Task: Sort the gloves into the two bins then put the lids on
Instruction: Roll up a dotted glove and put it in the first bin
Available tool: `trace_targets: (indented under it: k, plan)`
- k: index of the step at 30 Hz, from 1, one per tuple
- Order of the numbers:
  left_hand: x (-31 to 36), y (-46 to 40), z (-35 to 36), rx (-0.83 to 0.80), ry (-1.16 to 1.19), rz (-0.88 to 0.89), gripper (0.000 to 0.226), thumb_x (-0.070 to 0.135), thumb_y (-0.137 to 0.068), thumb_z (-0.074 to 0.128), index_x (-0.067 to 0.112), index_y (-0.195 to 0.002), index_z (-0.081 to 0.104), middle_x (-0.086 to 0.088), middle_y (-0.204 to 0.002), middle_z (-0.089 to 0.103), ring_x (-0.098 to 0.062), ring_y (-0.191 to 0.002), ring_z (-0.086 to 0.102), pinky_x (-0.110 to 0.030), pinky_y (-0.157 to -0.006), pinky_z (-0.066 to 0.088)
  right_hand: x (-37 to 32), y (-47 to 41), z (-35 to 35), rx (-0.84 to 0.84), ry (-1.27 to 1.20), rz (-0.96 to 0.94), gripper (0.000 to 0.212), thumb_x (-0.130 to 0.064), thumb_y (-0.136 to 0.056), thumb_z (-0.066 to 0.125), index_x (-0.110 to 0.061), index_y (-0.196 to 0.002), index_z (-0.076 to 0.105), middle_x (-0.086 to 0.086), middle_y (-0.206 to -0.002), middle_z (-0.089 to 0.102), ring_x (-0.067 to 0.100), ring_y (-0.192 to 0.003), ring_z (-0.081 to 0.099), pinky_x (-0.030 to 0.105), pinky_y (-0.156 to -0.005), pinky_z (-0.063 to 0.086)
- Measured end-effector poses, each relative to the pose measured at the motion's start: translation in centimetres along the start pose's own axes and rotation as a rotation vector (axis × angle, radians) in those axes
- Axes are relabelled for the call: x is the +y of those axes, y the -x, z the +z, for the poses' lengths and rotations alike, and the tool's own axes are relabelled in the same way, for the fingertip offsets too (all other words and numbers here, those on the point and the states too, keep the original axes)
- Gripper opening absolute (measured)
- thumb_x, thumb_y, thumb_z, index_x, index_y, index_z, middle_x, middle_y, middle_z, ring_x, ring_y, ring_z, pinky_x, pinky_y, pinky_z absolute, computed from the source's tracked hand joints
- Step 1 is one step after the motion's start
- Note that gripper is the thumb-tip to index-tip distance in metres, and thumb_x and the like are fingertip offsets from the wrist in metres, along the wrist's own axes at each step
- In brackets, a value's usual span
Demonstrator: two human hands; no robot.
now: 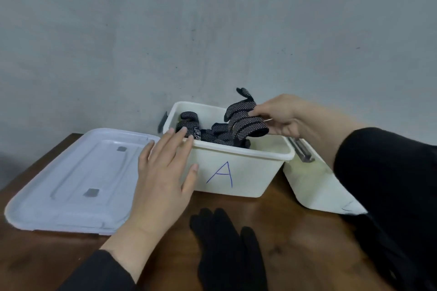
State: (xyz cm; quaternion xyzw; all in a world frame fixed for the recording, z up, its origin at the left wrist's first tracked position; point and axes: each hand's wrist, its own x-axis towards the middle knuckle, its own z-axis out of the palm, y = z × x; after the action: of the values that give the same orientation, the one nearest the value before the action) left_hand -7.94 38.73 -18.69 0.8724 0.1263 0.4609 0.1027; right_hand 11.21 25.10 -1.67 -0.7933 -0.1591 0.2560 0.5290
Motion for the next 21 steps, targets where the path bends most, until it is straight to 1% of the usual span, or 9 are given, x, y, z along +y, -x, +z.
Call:
trace_targets:
  k: [2,5,6,9,10,14,17,19,21]
  plan:
    - [-0.2,-0.1,0.2,0.013,0.006,0.011,0.050,0.034,-0.097,0.043,0.013,-0.142,0.051,-0.001,-0.154,0.042,-0.020,-0.147,0.031,-0.050,-0.118,0.022,0.3,-2.2,2.0,0.019,0.014,0.029,0.002,0.001,-0.096,0.060,0.000,-0.098,0.061,0.012,-0.082,0.068,0.014,-0.050,0.068,0.026,-0.051,0.060]
    - [-0.3,0.0,0.3,0.042,0.018,0.021,0.049,0.032,-0.097,0.043,0.013,-0.140,0.053,-0.002,-0.152,0.045,-0.020,-0.146,0.033,-0.051,-0.117,0.024,0.9,-4.4,4.6,0.012,0.082,0.069,0.006,-0.004,-0.098,0.062,-0.001,-0.102,0.061,0.011,-0.081,0.066,0.017,-0.055,0.067,0.027,-0.049,0.059]
    - [-0.3,0.0,0.4,0.049,0.022,0.022,0.048,0.031,-0.097,0.043,0.012,-0.140,0.054,-0.003,-0.151,0.046,-0.020,-0.145,0.033,-0.052,-0.117,0.024,1.2,-4.9,5.3,0.002,0.124,0.079,0.008,-0.007,-0.097,0.064,0.000,-0.101,0.061,0.011,-0.081,0.066,0.019,-0.057,0.069,0.028,-0.052,0.060]
    - [-0.4,0.1,0.6,0.062,0.041,0.021,0.047,0.031,-0.096,0.044,0.012,-0.138,0.055,-0.004,-0.150,0.047,-0.021,-0.145,0.034,-0.054,-0.115,0.026,2.1,-6.0,6.5,-0.003,0.271,0.075,0.023,-0.017,-0.093,0.073,0.003,-0.101,0.062,0.017,-0.094,0.069,0.031,-0.085,0.074,0.037,-0.078,0.062]
    - [-0.4,0.1,0.5,0.064,0.045,0.019,0.047,0.031,-0.096,0.044,0.012,-0.139,0.054,-0.004,-0.150,0.047,-0.021,-0.145,0.034,-0.055,-0.115,0.026,2.2,-6.1,6.6,0.002,0.293,0.058,0.023,-0.018,-0.093,0.072,0.002,-0.099,0.063,0.017,-0.097,0.070,0.032,-0.090,0.074,0.039,-0.083,0.062]
    - [-0.1,0.3,0.5,0.068,0.051,0.011,0.048,0.031,-0.097,0.045,0.013,-0.140,0.053,-0.005,-0.151,0.046,-0.021,-0.146,0.032,-0.056,-0.115,0.025,2.2,-4.9,5.7,0.022,0.394,-0.035,0.026,-0.023,-0.099,0.065,0.001,-0.108,0.064,0.014,-0.098,0.070,0.023,-0.075,0.066,0.036,-0.078,0.061]
    - [0.3,0.4,0.3,0.083,0.068,0.030,0.046,0.029,-0.096,0.048,0.012,-0.138,0.056,-0.007,-0.150,0.047,-0.023,-0.145,0.034,-0.055,-0.116,0.024,1.9,-3.1,4.3,0.168,0.462,-0.243,0.025,-0.025,-0.102,0.058,-0.003,-0.103,0.069,0.014,-0.102,0.074,0.023,-0.071,0.064,0.040,-0.077,0.060]
    - [1.0,0.5,0.3,0.082,0.078,0.068,0.042,0.027,-0.096,0.050,0.011,-0.134,0.060,-0.009,-0.149,0.047,-0.025,-0.144,0.035,-0.054,-0.116,0.025,2.0,-1.1,3.4,0.307,0.426,-0.444,0.022,-0.025,-0.100,0.055,-0.011,-0.092,0.071,0.004,-0.091,0.076,0.017,-0.069,0.065,0.047,-0.079,0.061]
    - [1.9,0.7,0.2,0.080,0.092,0.112,0.038,0.024,-0.095,0.053,0.011,-0.130,0.062,-0.009,-0.148,0.048,-0.026,-0.143,0.037,-0.053,-0.115,0.026,2.8,1.9,2.6,0.395,0.352,-0.607,0.020,-0.025,-0.098,0.056,-0.013,-0.091,0.071,-0.005,-0.077,0.072,0.012,-0.066,0.064,0.047,-0.077,0.060]
